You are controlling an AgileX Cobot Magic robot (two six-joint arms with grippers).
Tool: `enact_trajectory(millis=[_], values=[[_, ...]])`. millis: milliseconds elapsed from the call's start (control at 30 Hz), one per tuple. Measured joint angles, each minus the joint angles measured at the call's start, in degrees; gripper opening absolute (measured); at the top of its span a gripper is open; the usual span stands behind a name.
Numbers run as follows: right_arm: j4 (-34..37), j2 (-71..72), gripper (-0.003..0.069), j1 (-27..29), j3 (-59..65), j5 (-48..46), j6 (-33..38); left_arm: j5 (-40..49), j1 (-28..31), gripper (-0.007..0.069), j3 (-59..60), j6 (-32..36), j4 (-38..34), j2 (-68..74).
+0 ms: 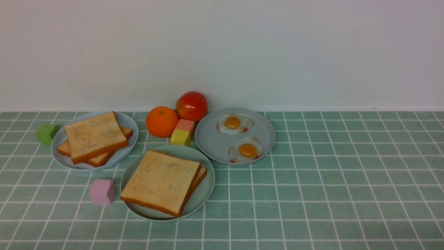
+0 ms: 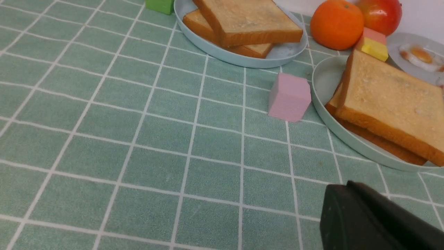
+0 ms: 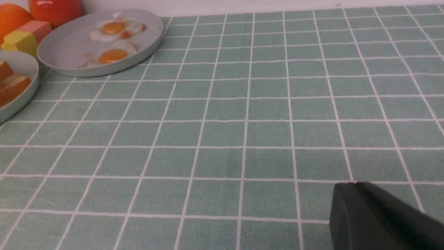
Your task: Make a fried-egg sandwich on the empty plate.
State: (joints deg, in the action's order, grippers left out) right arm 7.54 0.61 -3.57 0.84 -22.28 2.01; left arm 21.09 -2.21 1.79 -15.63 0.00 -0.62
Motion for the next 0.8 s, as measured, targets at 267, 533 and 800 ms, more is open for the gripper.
enact_trajectory(millis=[267,533,800], values=[[0.0,0.0,0.0033,0.0,0.0,0.0,0.0,0.1,0.0,-0.0013,0.0,0.0,0.0,0.0],[0.0,0.0,0.0043,0.0,0.0,0.0,0.0,0.1,0.0,-0.0013,0.0,0.0,0.0,0.0],[0.0,0.0,0.0055,0.0,0.0,0.0,0.0,0.1,0.0,-0.0013,0.0,0.0,0.0,0.0]])
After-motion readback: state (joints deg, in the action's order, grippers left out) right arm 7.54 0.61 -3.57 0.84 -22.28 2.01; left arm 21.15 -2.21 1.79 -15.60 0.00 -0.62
